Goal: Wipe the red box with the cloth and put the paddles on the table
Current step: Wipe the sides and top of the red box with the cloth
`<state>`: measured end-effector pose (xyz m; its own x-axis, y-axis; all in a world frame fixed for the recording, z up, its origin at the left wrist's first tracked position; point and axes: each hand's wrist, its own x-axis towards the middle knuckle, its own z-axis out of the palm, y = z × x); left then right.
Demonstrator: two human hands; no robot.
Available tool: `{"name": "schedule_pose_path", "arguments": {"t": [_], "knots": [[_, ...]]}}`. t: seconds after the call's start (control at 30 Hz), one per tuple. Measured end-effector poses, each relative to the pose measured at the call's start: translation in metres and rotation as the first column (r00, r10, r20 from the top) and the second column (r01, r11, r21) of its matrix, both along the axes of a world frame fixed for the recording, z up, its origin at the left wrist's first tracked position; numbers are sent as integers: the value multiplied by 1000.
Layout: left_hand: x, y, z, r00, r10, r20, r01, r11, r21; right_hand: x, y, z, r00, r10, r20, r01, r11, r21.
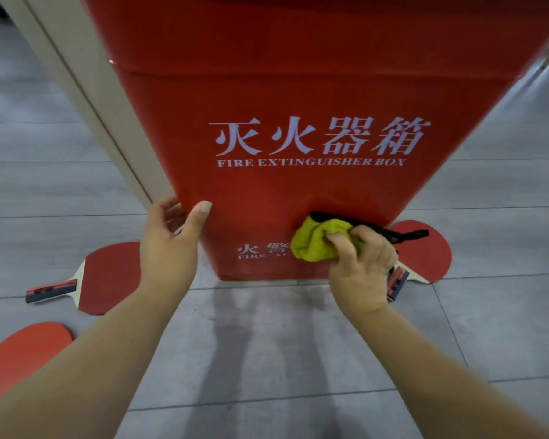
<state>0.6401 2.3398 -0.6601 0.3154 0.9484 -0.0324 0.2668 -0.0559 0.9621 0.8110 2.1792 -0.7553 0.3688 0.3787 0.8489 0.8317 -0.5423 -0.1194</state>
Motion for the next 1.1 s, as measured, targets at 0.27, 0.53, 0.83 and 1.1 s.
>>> {"name": "schedule_pose_path", "arguments": {"t": [0.27,0.53,0.83,1.1], "knots": [[-1,7,-5,999,18,-44,-17,1000,23,0,-16,-10,746,20,-665,157,966,205],[-4,9,-4,1000,5,-22,-5,1000,14,-55,42,-16,737,64,-673,143,958,248],[-5,10,-2,997,-19,76,20,1000,-9,-113,100,-29,911,59,-408,40,972,231],[-5,10,-3,994,-31,105,35,999,-33,-103,92,-47,979,200,24,-192,964,-184]]}}
